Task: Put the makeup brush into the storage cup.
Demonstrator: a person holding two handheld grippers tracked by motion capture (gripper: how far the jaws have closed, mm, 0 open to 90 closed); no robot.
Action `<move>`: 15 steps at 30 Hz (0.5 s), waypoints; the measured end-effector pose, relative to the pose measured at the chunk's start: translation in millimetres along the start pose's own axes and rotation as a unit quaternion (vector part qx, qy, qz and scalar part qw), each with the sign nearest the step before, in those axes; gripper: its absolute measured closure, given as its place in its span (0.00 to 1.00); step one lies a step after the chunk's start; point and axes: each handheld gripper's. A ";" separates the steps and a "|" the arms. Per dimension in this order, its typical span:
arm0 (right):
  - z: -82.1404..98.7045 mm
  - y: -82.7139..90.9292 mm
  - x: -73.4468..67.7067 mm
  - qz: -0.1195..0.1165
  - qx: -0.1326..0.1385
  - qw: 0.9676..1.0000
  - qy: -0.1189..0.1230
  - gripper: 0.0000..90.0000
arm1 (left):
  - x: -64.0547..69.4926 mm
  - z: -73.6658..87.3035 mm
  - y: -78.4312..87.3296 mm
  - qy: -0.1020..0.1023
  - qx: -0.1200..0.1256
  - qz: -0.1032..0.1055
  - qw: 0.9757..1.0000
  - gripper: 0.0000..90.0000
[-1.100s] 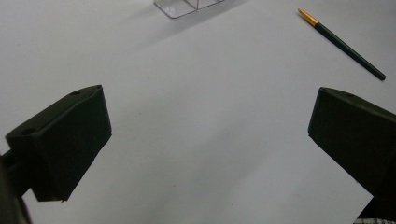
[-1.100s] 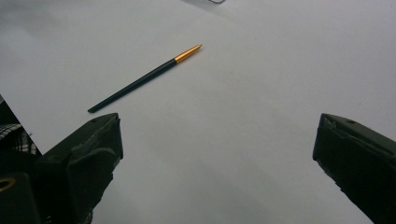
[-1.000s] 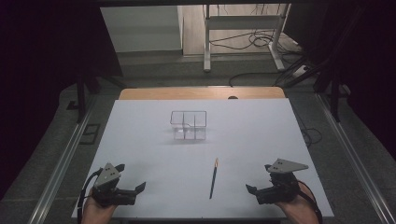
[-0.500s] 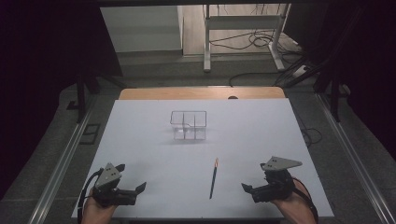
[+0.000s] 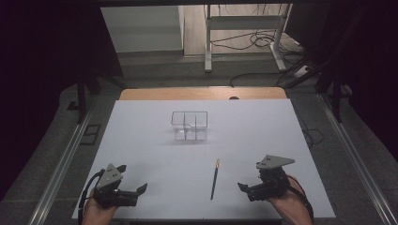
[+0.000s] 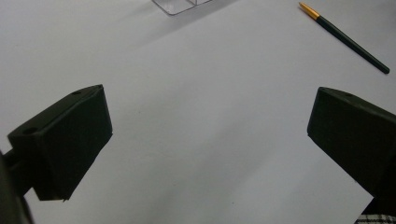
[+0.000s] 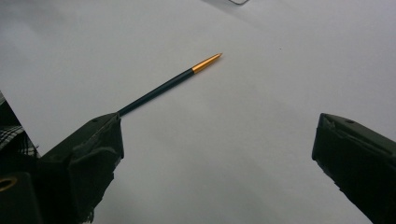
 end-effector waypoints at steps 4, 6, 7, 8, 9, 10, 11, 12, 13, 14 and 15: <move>-0.2 -5.2 -1.2 -0.004 -0.008 1.000 0.007 0.02 | 0.3 0.2 -0.5 -0.003 -0.001 0.001 1.000 0.00; -0.5 -7.5 -1.4 -0.004 -0.009 1.000 0.010 0.02 | 0.4 0.3 -0.6 -0.004 -0.002 0.001 1.000 0.00; -0.8 -8.6 -1.7 -0.004 -0.009 1.000 0.010 0.02 | 0.4 0.3 -0.7 -0.004 -0.002 0.001 1.000 0.00; -1.2 -9.4 -1.8 -0.003 -0.010 1.000 0.011 0.02 | 0.4 0.3 -0.7 -0.004 -0.002 0.001 1.000 0.00; -1.6 -10.6 -1.9 -0.004 -0.011 1.000 0.012 0.02 | 0.5 0.4 -0.7 -0.005 -0.002 0.000 1.000 0.00; -2.1 -11.6 -2.2 -0.003 -0.013 1.000 0.012 0.02 | 0.6 0.4 -0.7 -0.006 -0.002 0.001 1.000 0.00; -2.1 -11.6 -2.2 -0.003 -0.013 1.000 0.012 0.02 | 0.6 0.4 -0.7 -0.006 -0.002 0.001 1.000 0.00; -3.0 -13.8 -3.0 -0.004 -0.016 1.000 0.014 0.02 | 0.8 0.5 -0.8 -0.008 -0.003 0.000 1.000 0.00; -3.5 -14.9 -3.4 -0.004 -0.018 1.000 0.015 0.02 | 0.8 0.5 -0.8 -0.008 -0.003 0.000 1.000 0.00; -4.0 -16.2 -3.9 -0.004 -0.019 1.000 0.016 0.02 | 0.9 0.5 -0.8 -0.008 -0.003 0.000 1.000 0.00; -4.6 -17.5 -4.6 -0.005 -0.021 1.000 0.016 0.02 | 1.0 0.5 -0.8 -0.009 -0.003 0.000 1.000 0.00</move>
Point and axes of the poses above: each handheld gripper's, and its own axes: y roughly backward along the jaws, z roughly out of its underside, x roughly to its right, and after that the axes turned 8 degrees about x, right-handed
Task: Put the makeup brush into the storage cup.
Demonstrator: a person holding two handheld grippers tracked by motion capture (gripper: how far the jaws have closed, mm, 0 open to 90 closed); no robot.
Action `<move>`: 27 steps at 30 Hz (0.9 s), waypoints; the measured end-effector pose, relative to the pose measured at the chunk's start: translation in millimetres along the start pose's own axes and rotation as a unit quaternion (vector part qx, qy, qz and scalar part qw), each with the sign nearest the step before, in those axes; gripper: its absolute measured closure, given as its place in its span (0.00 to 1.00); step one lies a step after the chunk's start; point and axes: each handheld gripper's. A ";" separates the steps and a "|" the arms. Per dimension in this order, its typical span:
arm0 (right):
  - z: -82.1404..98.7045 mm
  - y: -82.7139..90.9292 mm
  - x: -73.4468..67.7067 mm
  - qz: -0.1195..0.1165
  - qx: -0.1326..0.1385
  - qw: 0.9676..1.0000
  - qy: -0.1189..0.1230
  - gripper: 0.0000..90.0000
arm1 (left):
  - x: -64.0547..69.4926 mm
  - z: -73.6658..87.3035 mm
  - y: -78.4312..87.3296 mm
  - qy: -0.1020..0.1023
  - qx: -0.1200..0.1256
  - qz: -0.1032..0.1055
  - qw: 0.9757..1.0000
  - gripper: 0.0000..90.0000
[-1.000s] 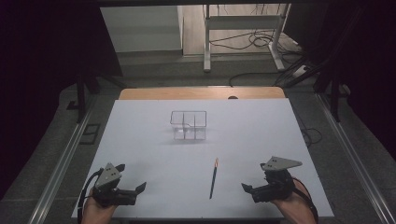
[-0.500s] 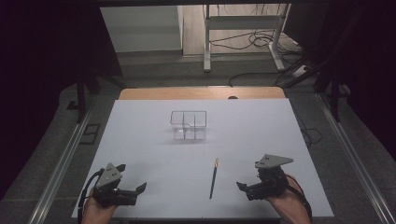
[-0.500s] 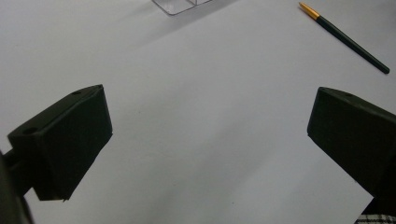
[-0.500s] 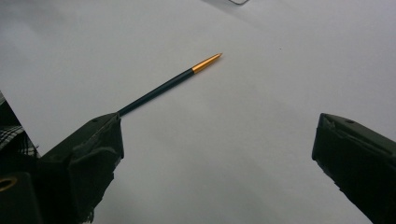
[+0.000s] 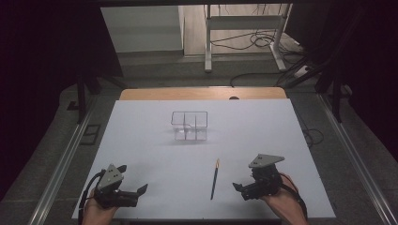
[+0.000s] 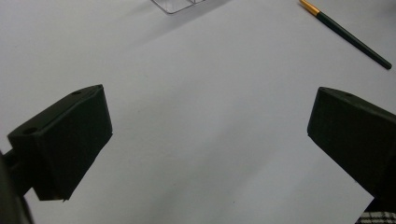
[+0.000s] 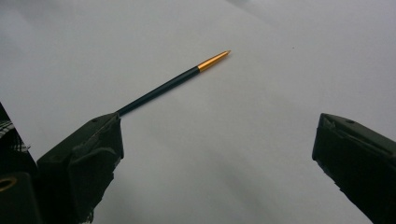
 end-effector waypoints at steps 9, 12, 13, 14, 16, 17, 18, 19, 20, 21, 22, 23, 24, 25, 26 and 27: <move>-4.8 -11.6 -3.4 -0.008 -0.014 1.000 0.006 0.04 | -0.3 0.2 0.0 -0.001 0.000 0.001 1.000 0.00; -6.7 -15.6 -5.1 -0.011 -0.019 1.000 0.007 0.04 | -0.1 0.2 0.1 0.000 0.000 0.002 1.000 0.00; -6.7 -15.6 -5.1 -0.011 -0.019 1.000 0.007 0.04 | -0.1 0.2 0.1 0.000 0.000 0.002 1.000 0.00; -7.4 -17.0 -5.5 -0.011 -0.021 1.000 0.009 0.04 | 0.0 0.2 0.0 -0.001 0.000 0.002 1.000 0.00; -9.0 -19.7 -6.6 -0.013 -0.026 1.000 0.008 0.04 | 0.0 0.2 0.1 -0.001 0.000 0.002 1.000 0.00; -10.7 -22.3 -7.4 -0.012 -0.029 0.999 0.011 0.04 | -0.1 0.3 0.2 -0.001 0.001 0.002 1.000 0.00; -11.6 -23.6 -7.7 -0.013 -0.030 0.999 0.012 0.04 | -0.3 0.3 0.2 -0.001 0.000 0.002 1.000 0.00; -12.5 -24.9 -8.0 -0.014 -0.031 0.999 0.011 0.04 | -0.4 0.3 0.3 -0.001 0.001 0.002 1.000 0.00; -13.4 -26.2 -8.7 -0.014 -0.033 0.999 0.010 0.04 | -0.6 0.3 0.4 -0.001 0.001 0.002 1.000 0.00; -14.1 -27.7 -9.0 -0.014 -0.034 0.999 0.013 0.04 | -0.6 0.3 0.4 0.000 0.002 0.002 1.000 0.00; -15.0 -29.0 -9.3 -0.014 -0.036 0.999 0.014 0.04 | -0.6 0.3 0.4 0.000 0.002 0.003 1.000 0.00; -15.0 -29.0 -9.3 -0.014 -0.036 0.999 0.014 0.04 | -0.6 0.3 0.4 0.000 0.002 0.003 1.000 0.00; -16.4 -31.8 -9.4 -0.015 -0.039 0.999 0.016 0.04 | -0.7 0.3 0.4 0.001 0.003 0.004 1.000 0.00; -17.0 -33.1 -9.8 -0.014 -0.039 0.999 0.016 0.04 | -0.7 0.3 0.4 0.001 0.002 0.004 1.000 0.00; -17.6 -34.5 -9.9 -0.015 -0.039 0.999 0.017 0.04 | -0.8 0.3 0.4 0.001 0.002 0.004 1.000 0.00; -18.3 -35.7 -10.4 -0.014 -0.041 0.999 0.018 0.04 | -0.8 0.3 0.4 0.001 0.002 0.004 1.000 0.00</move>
Point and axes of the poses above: each handheld gripper's, and its own axes: y roughly backward along the jaws, z roughly out of its underside, x roughly to its right, and after that the axes turned 8 degrees about x, right-handed
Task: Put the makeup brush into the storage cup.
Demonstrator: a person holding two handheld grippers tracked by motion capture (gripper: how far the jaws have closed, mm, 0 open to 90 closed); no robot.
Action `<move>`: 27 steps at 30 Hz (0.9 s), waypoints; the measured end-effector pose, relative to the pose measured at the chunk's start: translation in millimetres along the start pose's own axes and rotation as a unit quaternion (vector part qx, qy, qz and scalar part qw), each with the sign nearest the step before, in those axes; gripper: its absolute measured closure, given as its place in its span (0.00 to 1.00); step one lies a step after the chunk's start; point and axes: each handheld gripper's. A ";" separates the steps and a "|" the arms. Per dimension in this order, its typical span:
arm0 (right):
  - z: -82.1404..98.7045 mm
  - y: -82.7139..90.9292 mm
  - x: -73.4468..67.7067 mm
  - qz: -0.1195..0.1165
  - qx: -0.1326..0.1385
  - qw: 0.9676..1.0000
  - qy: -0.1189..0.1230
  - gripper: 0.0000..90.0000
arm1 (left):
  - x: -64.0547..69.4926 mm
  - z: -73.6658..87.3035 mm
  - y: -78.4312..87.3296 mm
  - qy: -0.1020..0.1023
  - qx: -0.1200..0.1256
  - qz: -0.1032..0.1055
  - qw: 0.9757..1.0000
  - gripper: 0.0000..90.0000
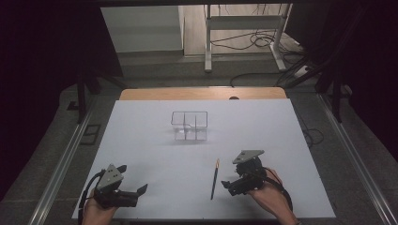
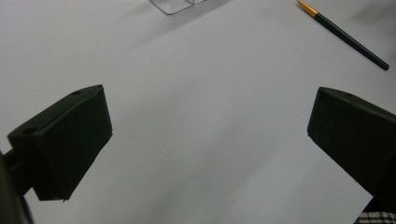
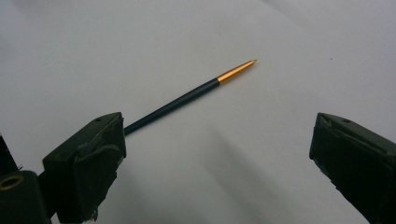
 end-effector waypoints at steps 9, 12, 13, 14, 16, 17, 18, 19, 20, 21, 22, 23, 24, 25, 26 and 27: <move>-7.0 -12.4 -3.6 -0.002 -0.005 1.000 -0.008 0.01 | -0.3 0.2 0.1 0.002 0.000 0.001 1.000 0.00; -9.1 -16.6 -5.0 -0.002 -0.008 1.000 -0.007 0.00 | -0.6 0.1 0.5 0.003 0.001 0.000 1.000 0.00; -9.1 -16.6 -5.0 -0.002 -0.008 1.000 -0.007 0.00 | -0.6 0.1 0.7 0.004 0.002 0.000 1.000 0.00; -10.6 -19.2 -6.6 -0.002 -0.010 1.000 -0.005 0.00 | -0.8 0.2 0.8 0.004 0.002 0.000 1.000 0.00; -12.0 -21.8 -7.8 -0.002 -0.011 1.000 -0.003 0.00 | -0.8 0.2 0.6 0.005 0.002 0.000 1.000 0.00; -12.0 -21.8 -7.8 -0.002 -0.011 1.000 -0.003 0.00 | -0.8 0.2 0.6 0.005 0.002 0.000 1.000 0.00; -13.5 -24.4 -9.4 -0.001 -0.011 1.000 -0.003 0.00 | -0.7 0.2 0.5 0.003 0.001 0.000 1.000 0.00; -14.3 -25.8 -9.9 -0.001 -0.010 1.000 -0.002 0.00 | -0.7 0.2 0.5 0.003 0.001 0.000 1.000 0.00; -15.1 -27.1 -10.4 0.000 -0.010 1.000 -0.006 0.00 | -0.7 0.2 0.6 0.004 0.001 0.000 1.000 0.00; -15.9 -28.2 -11.0 -0.002 -0.011 1.000 -0.009 0.00 | -0.7 0.2 0.6 0.003 0.001 0.000 1.000 0.00; -16.7 -29.4 -11.3 -0.002 -0.010 1.000 -0.008 0.00 | -0.8 0.2 0.6 0.004 0.001 0.000 1.000 0.00; -17.5 -30.6 -12.1 -0.002 -0.011 1.000 -0.008 0.00 | -0.8 0.2 0.6 0.004 0.000 0.000 1.000 0.00; -18.3 -31.8 -12.8 -0.002 -0.013 1.000 -0.009 0.00 | -0.8 0.3 0.6 0.004 0.001 0.001 1.000 0.00; -19.1 -33.1 -13.3 -0.004 -0.014 1.000 -0.009 0.00 | -0.8 0.3 0.6 0.004 0.001 0.001 1.000 0.00; -19.1 -33.1 -13.3 -0.004 -0.014 1.000 -0.009 0.00 | -0.8 0.3 0.6 0.004 0.001 0.001 1.000 0.00; -20.6 -35.7 -14.7 -0.003 -0.017 1.000 -0.009 0.00 | -0.9 0.3 0.4 0.004 0.000 0.001 1.000 0.00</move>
Point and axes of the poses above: each handheld gripper's, and its own axes: y roughly backward along the jaws, z roughly out of its underside, x roughly to its right, and after that the axes turned 8 degrees about x, right-handed
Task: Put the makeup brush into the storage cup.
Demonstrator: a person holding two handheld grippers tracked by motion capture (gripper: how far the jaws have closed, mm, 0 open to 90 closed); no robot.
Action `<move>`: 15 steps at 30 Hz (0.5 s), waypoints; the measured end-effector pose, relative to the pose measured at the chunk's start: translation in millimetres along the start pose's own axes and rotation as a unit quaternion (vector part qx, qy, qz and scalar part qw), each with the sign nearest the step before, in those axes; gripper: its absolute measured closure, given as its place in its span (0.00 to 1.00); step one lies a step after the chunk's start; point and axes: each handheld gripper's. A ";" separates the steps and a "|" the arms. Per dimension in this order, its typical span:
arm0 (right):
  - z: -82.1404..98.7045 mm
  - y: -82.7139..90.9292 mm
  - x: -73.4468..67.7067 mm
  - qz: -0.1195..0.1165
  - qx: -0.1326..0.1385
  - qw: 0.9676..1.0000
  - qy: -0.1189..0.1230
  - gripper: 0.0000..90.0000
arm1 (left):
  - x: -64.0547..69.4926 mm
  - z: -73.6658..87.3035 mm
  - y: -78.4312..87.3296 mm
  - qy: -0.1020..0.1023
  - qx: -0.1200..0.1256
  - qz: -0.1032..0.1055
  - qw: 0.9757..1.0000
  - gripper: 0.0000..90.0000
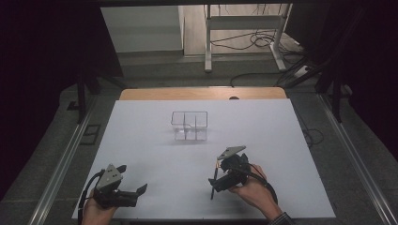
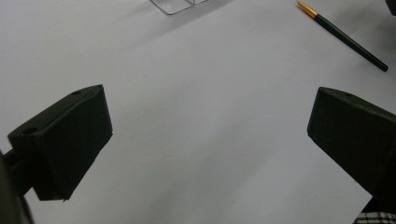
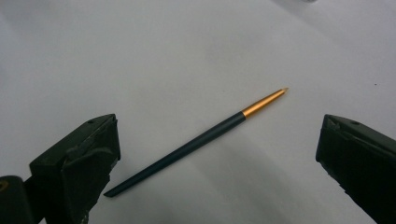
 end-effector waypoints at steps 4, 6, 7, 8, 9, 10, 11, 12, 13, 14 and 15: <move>-1.8 -4.2 -1.7 -0.002 -0.004 1.000 0.003 0.00 | 0.3 0.1 -0.5 0.000 0.000 0.001 1.000 0.00; -1.7 -6.1 -2.8 0.000 -0.009 1.000 0.010 0.00 | 0.6 0.0 -0.8 -0.002 -0.001 0.001 1.000 0.00; -1.7 -7.0 -3.4 0.001 -0.011 1.000 0.012 0.00 | 0.8 0.0 -0.9 -0.002 -0.001 0.001 1.000 0.00; -1.7 -7.7 -4.0 0.001 -0.012 1.000 0.011 0.01 | 0.8 0.0 -1.0 -0.002 -0.002 0.001 1.000 0.00; -1.7 -8.5 -4.2 0.001 -0.012 1.000 0.012 0.01 | 0.8 0.0 -1.0 -0.002 -0.002 0.001 1.000 0.00; -1.8 -9.0 -4.4 0.004 -0.013 1.000 0.012 0.02 | 0.9 0.0 -0.9 -0.003 -0.002 0.001 1.000 0.00; -1.9 -9.7 -4.8 0.005 -0.014 1.000 0.011 0.03 | 0.8 0.1 -0.9 -0.002 -0.002 0.001 1.000 0.00; -1.9 -10.6 -4.9 0.004 -0.015 1.000 0.011 0.04 | 0.8 0.1 -0.8 -0.002 -0.002 0.001 1.000 0.00; -1.9 -11.6 -5.2 0.006 -0.016 1.000 0.011 0.05 | 0.7 0.1 -0.9 -0.002 -0.002 0.001 1.000 0.00; -1.9 -12.9 -5.3 0.007 -0.016 1.000 0.012 0.05 | 0.7 0.1 -0.9 -0.002 -0.002 0.001 1.000 0.00; -1.9 -14.1 -5.6 0.010 -0.018 1.000 0.013 0.06 | 0.8 0.1 -0.9 -0.002 -0.002 0.001 1.000 0.00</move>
Point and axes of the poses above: each handheld gripper's, and its own axes: y roughly backward along the jaws, z roughly out of its underside, x roughly to its right, and after that the axes turned 8 degrees about x, right-handed
